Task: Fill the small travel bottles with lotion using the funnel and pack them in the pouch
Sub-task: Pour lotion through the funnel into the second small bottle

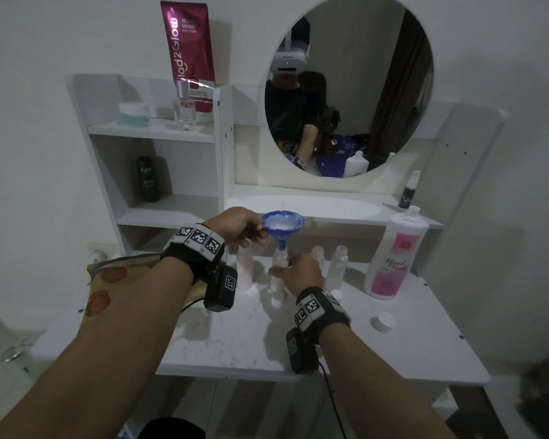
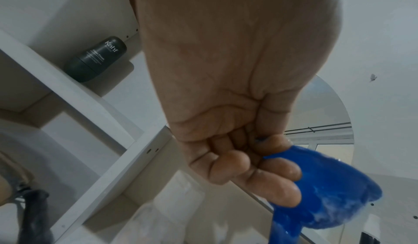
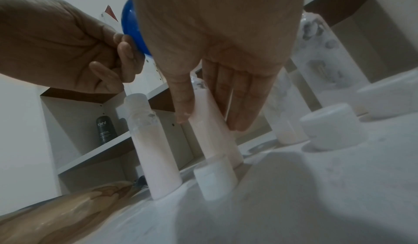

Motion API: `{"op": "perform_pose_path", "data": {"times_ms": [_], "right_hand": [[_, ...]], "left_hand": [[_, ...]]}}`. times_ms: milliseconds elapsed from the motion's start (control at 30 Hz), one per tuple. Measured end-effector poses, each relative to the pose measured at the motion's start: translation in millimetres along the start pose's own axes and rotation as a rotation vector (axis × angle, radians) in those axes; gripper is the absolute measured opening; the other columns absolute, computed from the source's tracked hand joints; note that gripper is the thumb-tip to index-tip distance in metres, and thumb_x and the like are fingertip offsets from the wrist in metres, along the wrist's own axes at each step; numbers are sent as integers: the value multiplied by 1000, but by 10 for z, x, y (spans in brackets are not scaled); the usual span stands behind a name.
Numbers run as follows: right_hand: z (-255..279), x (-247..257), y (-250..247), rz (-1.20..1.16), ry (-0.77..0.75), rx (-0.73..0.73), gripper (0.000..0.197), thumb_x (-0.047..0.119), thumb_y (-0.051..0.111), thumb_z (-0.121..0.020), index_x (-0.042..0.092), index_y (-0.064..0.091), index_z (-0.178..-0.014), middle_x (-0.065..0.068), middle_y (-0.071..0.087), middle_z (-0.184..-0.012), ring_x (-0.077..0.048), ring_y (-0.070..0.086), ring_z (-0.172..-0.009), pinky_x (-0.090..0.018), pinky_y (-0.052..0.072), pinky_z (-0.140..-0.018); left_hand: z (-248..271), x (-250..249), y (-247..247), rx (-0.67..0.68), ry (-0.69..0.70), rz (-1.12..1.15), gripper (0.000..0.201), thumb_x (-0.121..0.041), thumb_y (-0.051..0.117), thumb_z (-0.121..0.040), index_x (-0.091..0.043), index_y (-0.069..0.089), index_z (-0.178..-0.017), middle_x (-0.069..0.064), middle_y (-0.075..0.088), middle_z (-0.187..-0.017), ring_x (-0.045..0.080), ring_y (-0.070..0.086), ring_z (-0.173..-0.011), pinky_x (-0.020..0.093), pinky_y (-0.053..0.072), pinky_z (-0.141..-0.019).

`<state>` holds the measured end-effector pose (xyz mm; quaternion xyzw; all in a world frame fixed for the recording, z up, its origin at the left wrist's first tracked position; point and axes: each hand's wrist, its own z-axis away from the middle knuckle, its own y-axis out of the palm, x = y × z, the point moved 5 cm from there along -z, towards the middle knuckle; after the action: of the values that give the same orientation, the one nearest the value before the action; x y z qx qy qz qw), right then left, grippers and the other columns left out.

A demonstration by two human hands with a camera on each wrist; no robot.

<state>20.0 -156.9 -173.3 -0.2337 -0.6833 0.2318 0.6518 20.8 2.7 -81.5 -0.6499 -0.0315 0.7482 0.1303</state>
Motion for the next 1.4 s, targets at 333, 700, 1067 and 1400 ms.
{"op": "perform_pose_path", "data": {"times_ms": [333, 700, 1067, 1400], "right_hand": [[-2, -19, 8, -9, 6, 3, 34, 30, 80, -77, 20, 69, -108, -2, 72, -92, -19, 64, -82, -27, 43, -72], [-5, -23, 3, 18, -8, 3, 32, 31, 79, -78, 20, 67, -106, 0, 69, -89, -23, 66, -89, -30, 48, -77], [-2, -8, -2, 28, -23, -10, 33, 30, 80, -77, 20, 66, -106, 2, 65, -85, -21, 64, -83, -29, 47, -73], [-6, -23, -11, 13, -5, 8, 33, 31, 79, -78, 18, 67, -106, 2, 64, -83, -18, 59, -80, -26, 41, -71]], "left_hand": [[-30, -4, -13, -12, 3, -16, 28, -5, 41, -90, -10, 53, -66, 2, 65, -60, 15, 66, -57, 23, 34, -48], [-87, 69, 66, 3, -35, -81, 28, -7, 40, -90, -10, 53, -66, 2, 66, -62, 16, 65, -59, 21, 33, -45], [-87, 113, 55, 0, -93, -140, 23, -9, 41, -92, -10, 53, -72, 6, 66, -76, 13, 56, -52, 19, 29, -40], [-43, 23, 0, -10, -5, -64, 26, -4, 40, -89, -9, 55, -68, 6, 68, -70, 12, 56, -52, 17, 29, -38]]}}
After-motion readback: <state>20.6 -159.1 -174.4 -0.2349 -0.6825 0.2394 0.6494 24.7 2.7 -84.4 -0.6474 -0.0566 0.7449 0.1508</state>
